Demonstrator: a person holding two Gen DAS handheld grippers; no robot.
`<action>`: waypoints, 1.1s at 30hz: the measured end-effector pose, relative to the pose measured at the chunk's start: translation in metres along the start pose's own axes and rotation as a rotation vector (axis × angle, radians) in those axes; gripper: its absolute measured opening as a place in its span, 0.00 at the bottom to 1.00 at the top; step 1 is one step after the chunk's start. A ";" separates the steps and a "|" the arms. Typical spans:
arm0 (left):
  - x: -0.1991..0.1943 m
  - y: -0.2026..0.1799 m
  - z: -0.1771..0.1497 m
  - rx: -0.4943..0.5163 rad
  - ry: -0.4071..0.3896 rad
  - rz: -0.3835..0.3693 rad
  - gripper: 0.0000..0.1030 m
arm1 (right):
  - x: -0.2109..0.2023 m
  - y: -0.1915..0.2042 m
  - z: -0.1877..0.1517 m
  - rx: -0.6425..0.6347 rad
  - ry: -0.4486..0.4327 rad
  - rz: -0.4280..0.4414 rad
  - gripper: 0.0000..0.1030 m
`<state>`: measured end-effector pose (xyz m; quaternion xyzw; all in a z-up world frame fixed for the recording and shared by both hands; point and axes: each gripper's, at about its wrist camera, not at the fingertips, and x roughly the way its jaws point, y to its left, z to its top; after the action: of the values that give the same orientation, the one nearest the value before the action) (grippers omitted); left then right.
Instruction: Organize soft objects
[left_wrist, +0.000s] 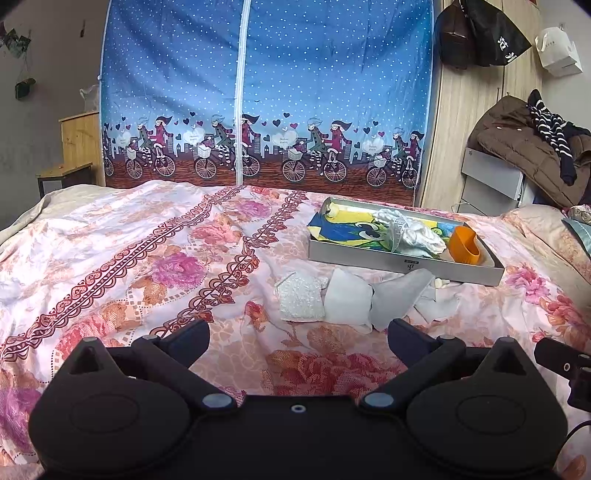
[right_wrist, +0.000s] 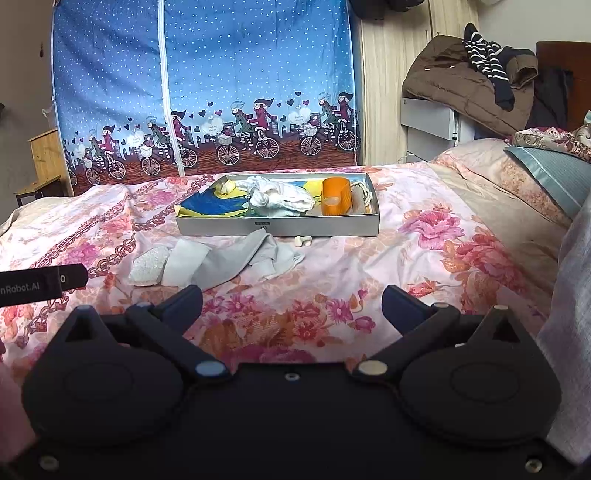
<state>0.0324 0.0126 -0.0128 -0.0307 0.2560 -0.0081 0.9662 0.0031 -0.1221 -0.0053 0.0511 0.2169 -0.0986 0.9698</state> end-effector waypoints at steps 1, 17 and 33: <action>0.000 0.000 0.000 0.000 0.001 0.001 0.99 | 0.000 -0.001 0.001 -0.001 0.001 0.000 1.00; 0.001 0.002 -0.001 0.003 0.002 0.002 0.99 | -0.001 -0.002 0.001 0.002 0.007 0.000 1.00; 0.001 0.001 -0.001 0.007 0.004 0.003 0.99 | -0.001 -0.002 0.001 0.003 0.011 -0.001 1.00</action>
<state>0.0331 0.0138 -0.0142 -0.0272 0.2579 -0.0075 0.9657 0.0018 -0.1237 -0.0041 0.0530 0.2221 -0.0990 0.9685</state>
